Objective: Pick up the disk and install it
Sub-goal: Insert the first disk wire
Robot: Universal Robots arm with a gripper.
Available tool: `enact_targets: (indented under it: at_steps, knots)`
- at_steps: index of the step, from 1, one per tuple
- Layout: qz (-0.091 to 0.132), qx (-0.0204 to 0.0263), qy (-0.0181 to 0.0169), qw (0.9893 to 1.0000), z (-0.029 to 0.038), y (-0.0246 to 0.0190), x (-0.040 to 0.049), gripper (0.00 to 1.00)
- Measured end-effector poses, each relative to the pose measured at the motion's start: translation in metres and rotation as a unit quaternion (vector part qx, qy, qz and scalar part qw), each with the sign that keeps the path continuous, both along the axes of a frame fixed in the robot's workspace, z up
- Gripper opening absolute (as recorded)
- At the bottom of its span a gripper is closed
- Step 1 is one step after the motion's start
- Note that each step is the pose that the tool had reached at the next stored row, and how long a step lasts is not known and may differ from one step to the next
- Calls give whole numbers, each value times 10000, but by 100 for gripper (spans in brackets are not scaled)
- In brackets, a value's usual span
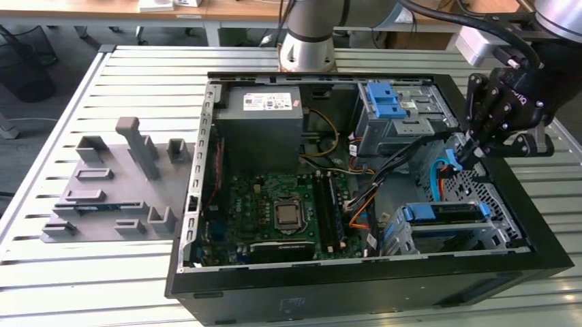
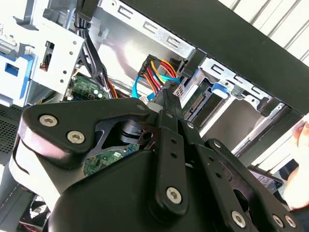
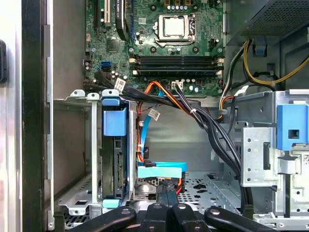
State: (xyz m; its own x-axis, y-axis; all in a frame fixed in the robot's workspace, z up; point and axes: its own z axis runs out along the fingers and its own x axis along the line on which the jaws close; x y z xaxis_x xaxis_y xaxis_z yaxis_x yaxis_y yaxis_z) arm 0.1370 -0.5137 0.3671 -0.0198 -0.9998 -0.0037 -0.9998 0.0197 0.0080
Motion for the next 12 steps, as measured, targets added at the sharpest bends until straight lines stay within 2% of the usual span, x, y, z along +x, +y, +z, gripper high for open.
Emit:
enact_targets:
  at_steps: [1,3,4,9,10,12]
  knots:
    - [0,-5,0,10000,0,2,0,17]
    - [-1,-22,1,10000,0,13,0,17]
    - [-2,-23,1,10000,0,15,0,24]
    - [-5,-32,11,10000,-13,29,1,25]
    - [-6,-31,13,10000,-18,31,1,31]
    - [-6,-36,17,10000,-32,39,5,31]
